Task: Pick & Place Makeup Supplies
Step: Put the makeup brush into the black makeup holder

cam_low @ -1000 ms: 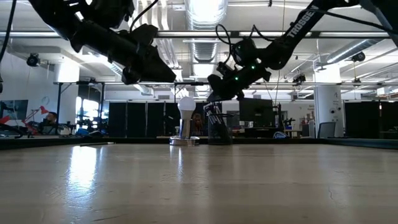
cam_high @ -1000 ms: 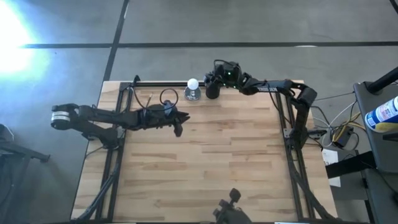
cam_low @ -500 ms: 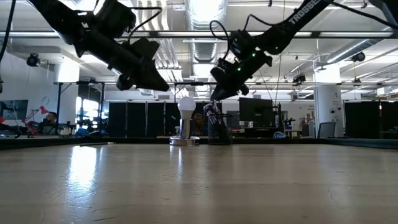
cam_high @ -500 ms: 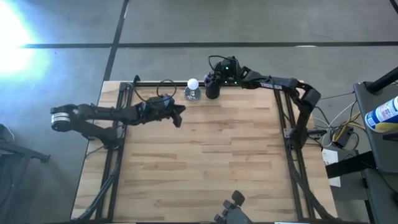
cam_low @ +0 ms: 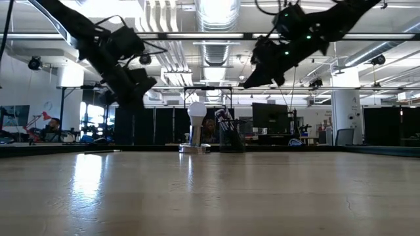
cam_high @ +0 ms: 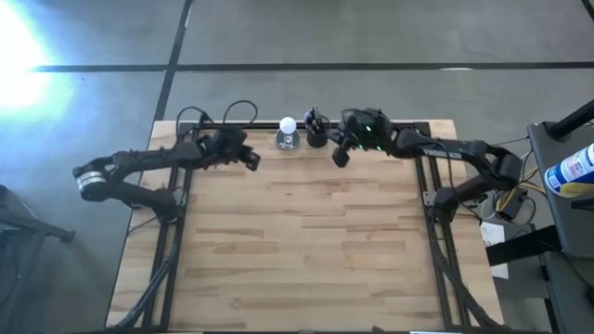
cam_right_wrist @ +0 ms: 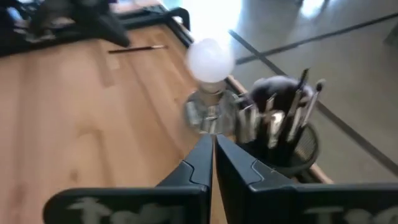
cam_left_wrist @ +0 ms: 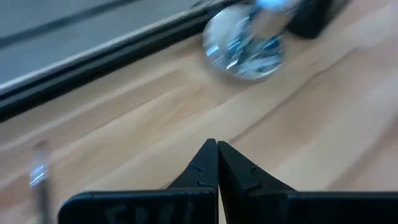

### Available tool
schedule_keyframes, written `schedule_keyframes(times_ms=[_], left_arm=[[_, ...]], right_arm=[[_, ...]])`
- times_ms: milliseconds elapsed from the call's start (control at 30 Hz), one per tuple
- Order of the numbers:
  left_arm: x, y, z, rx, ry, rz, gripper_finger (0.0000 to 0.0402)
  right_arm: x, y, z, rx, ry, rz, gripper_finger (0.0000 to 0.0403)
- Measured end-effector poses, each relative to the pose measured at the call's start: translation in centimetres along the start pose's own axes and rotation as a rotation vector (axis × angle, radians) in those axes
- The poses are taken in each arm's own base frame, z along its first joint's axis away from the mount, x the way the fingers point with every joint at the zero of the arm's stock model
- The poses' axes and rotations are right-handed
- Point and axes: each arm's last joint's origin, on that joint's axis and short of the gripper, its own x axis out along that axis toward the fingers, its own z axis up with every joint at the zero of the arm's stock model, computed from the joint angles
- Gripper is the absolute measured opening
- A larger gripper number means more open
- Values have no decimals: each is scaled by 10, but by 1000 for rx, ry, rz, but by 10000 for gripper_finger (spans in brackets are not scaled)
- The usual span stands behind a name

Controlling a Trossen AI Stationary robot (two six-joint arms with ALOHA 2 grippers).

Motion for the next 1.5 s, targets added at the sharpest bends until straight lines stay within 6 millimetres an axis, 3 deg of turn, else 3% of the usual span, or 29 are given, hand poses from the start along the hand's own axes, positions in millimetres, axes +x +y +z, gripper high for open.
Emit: schedule_keyframes(times_ms=[333, 600, 800, 1067, 1233, 1500], left_arm=[[5, 40, 6, -53, 230, 194, 17], [34, 76, 24, -90, 329, 305, 78], [61, 92, 39, -70, 373, 365, 94], [85, 105, 34, -61, 484, 399, 94], [90, 109, 31, -65, 502, 402, 91], [92, 117, 32, -101, 477, 399, 17]], right_arm=[[-40, 16, -37, 42, -161, 53, 12], [-45, 16, -47, 64, -168, 55, 12], [-44, 17, -48, 64, -162, 57, 12], [-44, 23, -50, 50, -159, 79, 12], [-44, 24, -50, 44, -159, 84, 12], [-44, 26, -50, 41, -161, 92, 12]])
